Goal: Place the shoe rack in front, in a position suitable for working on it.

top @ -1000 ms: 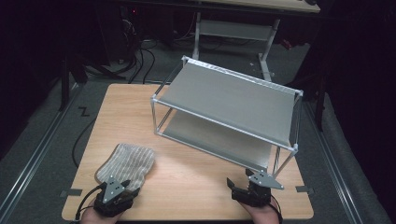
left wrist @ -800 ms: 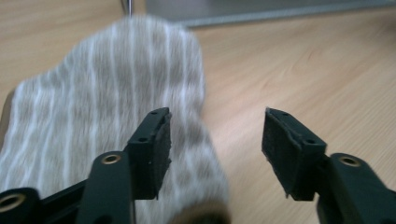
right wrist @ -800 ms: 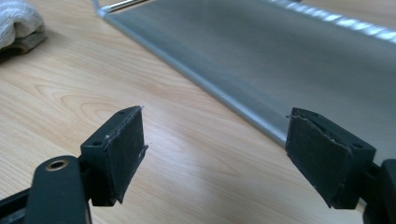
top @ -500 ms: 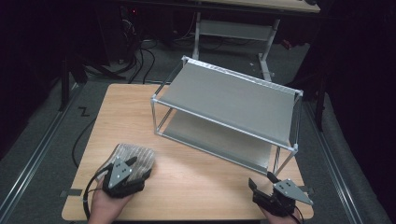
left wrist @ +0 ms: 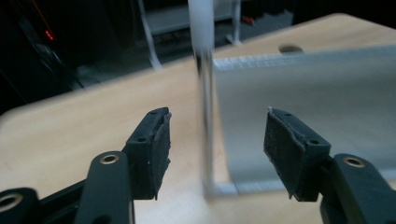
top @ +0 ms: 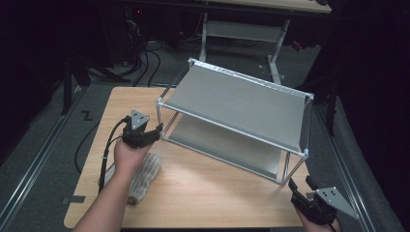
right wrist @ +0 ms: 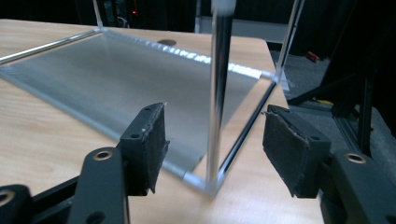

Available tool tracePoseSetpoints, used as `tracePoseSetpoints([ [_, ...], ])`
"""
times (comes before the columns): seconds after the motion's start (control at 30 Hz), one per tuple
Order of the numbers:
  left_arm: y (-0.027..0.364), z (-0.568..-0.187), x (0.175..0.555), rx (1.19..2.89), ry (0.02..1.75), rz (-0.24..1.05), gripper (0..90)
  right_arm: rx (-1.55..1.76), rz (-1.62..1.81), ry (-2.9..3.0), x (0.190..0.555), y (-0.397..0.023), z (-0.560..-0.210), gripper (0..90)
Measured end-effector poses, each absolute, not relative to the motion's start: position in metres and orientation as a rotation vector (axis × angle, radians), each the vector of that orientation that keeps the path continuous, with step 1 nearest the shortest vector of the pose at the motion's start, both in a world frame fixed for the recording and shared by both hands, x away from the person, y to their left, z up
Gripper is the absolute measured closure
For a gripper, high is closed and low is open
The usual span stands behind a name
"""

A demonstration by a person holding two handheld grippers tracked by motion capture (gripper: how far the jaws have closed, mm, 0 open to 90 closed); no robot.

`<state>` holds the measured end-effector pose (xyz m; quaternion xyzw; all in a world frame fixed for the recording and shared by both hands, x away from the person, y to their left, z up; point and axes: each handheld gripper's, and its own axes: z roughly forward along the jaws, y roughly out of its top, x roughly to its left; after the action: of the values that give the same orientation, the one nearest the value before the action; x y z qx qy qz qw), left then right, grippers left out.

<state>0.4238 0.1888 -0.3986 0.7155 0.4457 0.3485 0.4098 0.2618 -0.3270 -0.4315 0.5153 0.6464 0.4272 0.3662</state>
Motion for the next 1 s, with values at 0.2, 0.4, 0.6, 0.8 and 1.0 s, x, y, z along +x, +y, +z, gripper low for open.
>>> tracePoseSetpoints([
  [0.2, 0.18, -0.389, 0.446, 1.785, 1.109, 0.882, 54.1, 1.281, 1.054, 1.742, 0.282, -0.319, -0.429, 51.7],
  [0.4, 0.182, -0.389, 0.45, 1.763, 1.125, 0.889, 78.5, 1.284, 1.045, 1.685, 0.284, -0.319, -0.431, 79.6],
  [0.6, 0.209, -0.388, 0.435, 1.78, 1.144, 0.957, 77.5, 1.222, 1.098, 1.735, 0.271, -0.303, -0.428, 80.5],
  [0.8, 0.249, -0.389, 0.416, 1.745, 1.211, 0.991, 77.5, 1.103, 1.165, 1.779, 0.247, -0.269, -0.424, 82.1],
  [1.0, 0.267, -0.391, 0.417, 1.706, 1.251, 1.004, 77.8, 1.072, 1.197, 1.802, 0.24, -0.247, -0.43, 76.2],
])
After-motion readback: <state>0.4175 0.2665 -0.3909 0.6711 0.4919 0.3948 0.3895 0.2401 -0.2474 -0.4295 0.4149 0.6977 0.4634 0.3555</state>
